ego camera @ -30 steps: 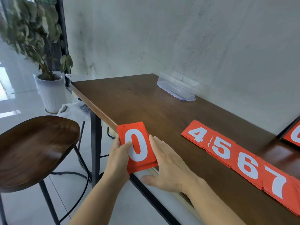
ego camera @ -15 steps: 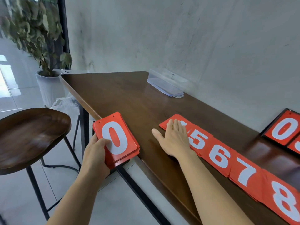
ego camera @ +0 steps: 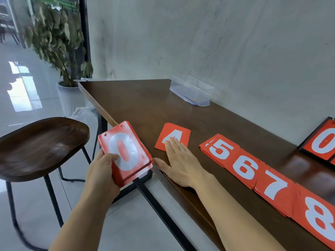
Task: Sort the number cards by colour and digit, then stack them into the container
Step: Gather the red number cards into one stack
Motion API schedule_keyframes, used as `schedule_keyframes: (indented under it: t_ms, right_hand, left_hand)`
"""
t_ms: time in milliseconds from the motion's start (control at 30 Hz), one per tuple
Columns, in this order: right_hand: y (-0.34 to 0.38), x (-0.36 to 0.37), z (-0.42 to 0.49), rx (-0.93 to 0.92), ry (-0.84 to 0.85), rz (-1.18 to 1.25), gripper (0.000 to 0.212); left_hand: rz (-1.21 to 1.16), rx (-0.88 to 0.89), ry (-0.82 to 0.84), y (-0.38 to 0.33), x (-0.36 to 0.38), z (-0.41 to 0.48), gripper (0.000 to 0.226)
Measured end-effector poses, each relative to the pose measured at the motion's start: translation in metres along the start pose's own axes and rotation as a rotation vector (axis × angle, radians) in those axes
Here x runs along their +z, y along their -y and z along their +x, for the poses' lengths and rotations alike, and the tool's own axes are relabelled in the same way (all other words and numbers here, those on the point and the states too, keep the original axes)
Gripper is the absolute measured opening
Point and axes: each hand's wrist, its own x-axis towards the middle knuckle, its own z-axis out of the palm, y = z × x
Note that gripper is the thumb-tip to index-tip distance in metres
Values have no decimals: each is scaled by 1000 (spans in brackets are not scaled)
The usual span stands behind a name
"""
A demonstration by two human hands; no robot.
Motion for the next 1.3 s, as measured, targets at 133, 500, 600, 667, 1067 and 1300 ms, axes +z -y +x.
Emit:
schedule_keyframes:
  t_ms: [133,500,600,667,1067,1300]
  right_hand:
    - [11,-5,-25,-87,-30,17,93]
    - [-3,-12,-68,248,-92,345,77]
    - [-2,-9,-62,309,-3,420,80]
    - [2,-8,-58,292,-11,456,77]
    - [43,2,-46,38,-84,489,82]
    - [25,-8,-51,109,-68,580,73]
  left_hand:
    - [-8,-4,15,-3,4,3,34]
    - [77,-92,61,-1,24,8,26]
    - [129,-104,63,8,25,9,24]
    - [141,-102,76,13,27,9,25]
    - [154,-83,107,16,28,8,38]
    - [145,-118,115,12,27,4,30]
